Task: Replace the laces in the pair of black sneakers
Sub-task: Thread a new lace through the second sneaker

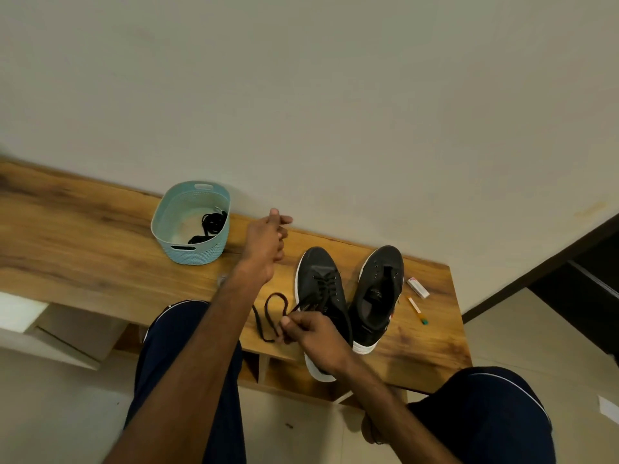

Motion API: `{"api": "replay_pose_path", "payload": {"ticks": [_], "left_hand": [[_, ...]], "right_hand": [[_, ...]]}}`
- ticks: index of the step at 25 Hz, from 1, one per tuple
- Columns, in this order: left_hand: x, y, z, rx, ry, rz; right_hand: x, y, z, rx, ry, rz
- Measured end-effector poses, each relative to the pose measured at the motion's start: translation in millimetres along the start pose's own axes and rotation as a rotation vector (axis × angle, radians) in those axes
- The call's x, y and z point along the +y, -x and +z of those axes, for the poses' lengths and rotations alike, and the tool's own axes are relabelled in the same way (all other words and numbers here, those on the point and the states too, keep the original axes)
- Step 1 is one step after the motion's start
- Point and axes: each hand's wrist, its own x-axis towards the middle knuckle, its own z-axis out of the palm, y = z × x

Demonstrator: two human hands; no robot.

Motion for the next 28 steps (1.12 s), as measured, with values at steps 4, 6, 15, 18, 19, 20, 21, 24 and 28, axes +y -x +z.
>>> {"api": "replay_pose_path", "payload": {"ticks": [4,6,15,18,19,20,21,24,28], "left_hand": [[-5,8,5,0.052,-0.339,0.168],[-5,15,4,0.038,-0.478,0.202],[-19,26,11,-0.434,-0.749,-0.311],[-27,25,14,-0.413,-0.740,-0.249],[-27,24,16,-0.353,-0.694,-0.183],[-27,22,16,-0.291,-0.629,-0.114],[-27,20,17,-0.249,-0.560,-0.059],[-28,19,19,-0.213,-0.422,0.031],[-33,10,19,-0.104,-0.282,0.102]], "right_hand": [[-2,-6,-5,0.159,-0.182,-0.038],[-7,-8,-14,0.239,-0.175,-0.106],[-6,-5,-23,0.296,0.274,-0.380],[-3,-3,-22,0.303,0.403,-0.389],[-2,-2,-21,0.298,0.445,-0.394],[0,-1,-19,0.291,0.484,-0.391],[1,0,-17,0.287,0.509,-0.382],[1,-2,-20,0.301,0.523,-0.358],[3,5,-22,0.296,0.549,-0.335]]}}
